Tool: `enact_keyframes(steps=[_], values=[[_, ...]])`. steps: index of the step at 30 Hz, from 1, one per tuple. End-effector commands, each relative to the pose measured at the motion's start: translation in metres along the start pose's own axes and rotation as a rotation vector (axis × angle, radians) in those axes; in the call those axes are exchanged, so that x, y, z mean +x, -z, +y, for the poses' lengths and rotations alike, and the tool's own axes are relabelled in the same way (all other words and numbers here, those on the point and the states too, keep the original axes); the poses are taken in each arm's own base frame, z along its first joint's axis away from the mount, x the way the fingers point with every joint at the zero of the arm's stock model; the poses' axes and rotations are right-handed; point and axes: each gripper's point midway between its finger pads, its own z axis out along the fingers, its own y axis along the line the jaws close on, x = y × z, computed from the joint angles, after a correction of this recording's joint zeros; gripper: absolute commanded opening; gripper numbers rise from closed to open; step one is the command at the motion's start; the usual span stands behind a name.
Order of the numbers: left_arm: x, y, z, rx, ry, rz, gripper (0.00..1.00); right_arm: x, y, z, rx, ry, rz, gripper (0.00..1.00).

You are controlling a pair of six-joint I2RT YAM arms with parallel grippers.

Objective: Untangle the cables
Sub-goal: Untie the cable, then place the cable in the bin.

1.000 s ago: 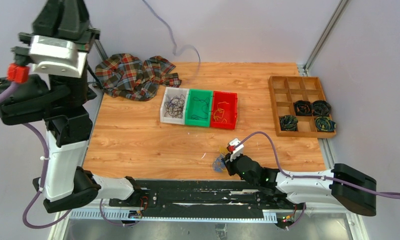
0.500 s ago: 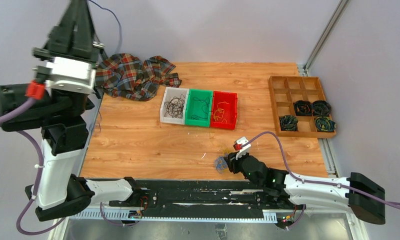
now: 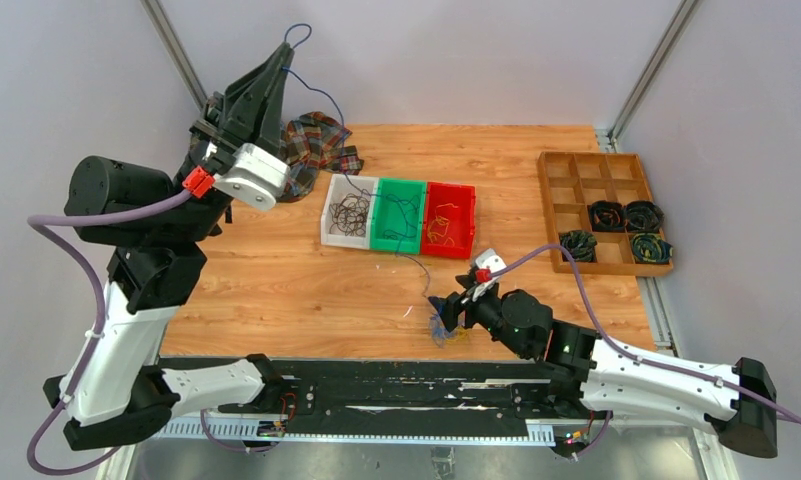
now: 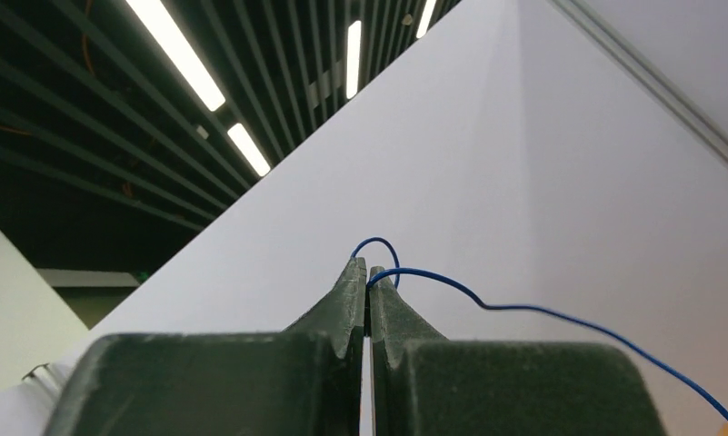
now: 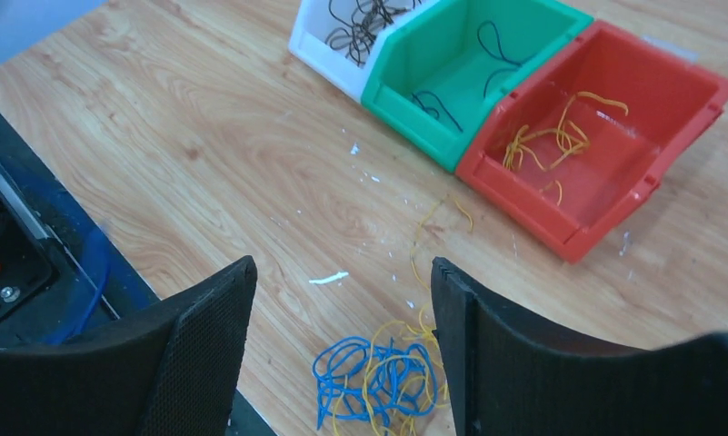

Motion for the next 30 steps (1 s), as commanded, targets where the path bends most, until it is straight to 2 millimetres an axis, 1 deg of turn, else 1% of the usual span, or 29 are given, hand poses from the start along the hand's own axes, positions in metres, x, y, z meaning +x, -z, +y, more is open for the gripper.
enact_keyframes(steps=[1,4,6,7,11,15,20,22,25,27,30], values=[[-0.002,0.004,-0.025,0.093,0.078,-0.021,0.01,-0.035,-0.005,0.009,-0.03,0.04,-0.068,0.7],[0.002,0.0,-0.04,0.129,0.12,-0.018,0.0,-0.067,-0.017,0.013,-0.018,0.043,-0.148,0.69],[0.006,-0.003,-0.046,0.14,0.136,-0.012,0.01,-0.079,-0.028,0.019,-0.027,0.047,-0.167,0.68],[0.008,-0.006,-0.048,0.141,0.14,-0.007,0.01,-0.081,-0.033,0.022,-0.029,0.05,-0.167,0.68],[0.019,-0.012,-0.053,0.133,0.135,0.03,0.01,-0.079,-0.045,0.025,-0.019,0.048,-0.158,0.67],[0.034,-0.011,-0.057,0.12,0.093,0.083,0.01,-0.075,-0.048,0.018,0.013,0.061,-0.142,0.68],[0.052,-0.014,-0.065,0.104,0.029,0.133,0.01,-0.066,-0.045,0.006,0.061,0.074,-0.111,0.68],[0.058,-0.018,-0.067,0.095,0.017,0.148,0.01,-0.061,-0.043,-0.006,0.12,0.081,-0.089,0.67],[0.066,-0.024,-0.077,0.108,-0.002,0.162,0.01,-0.055,-0.037,-0.016,0.164,0.088,-0.069,0.67],[0.071,-0.028,-0.084,0.115,0.006,0.168,0.01,-0.052,-0.034,-0.023,0.182,0.091,-0.062,0.67],[0.074,-0.034,-0.092,0.126,0.034,0.165,0.01,-0.052,-0.029,-0.029,0.195,0.074,-0.073,0.67]])
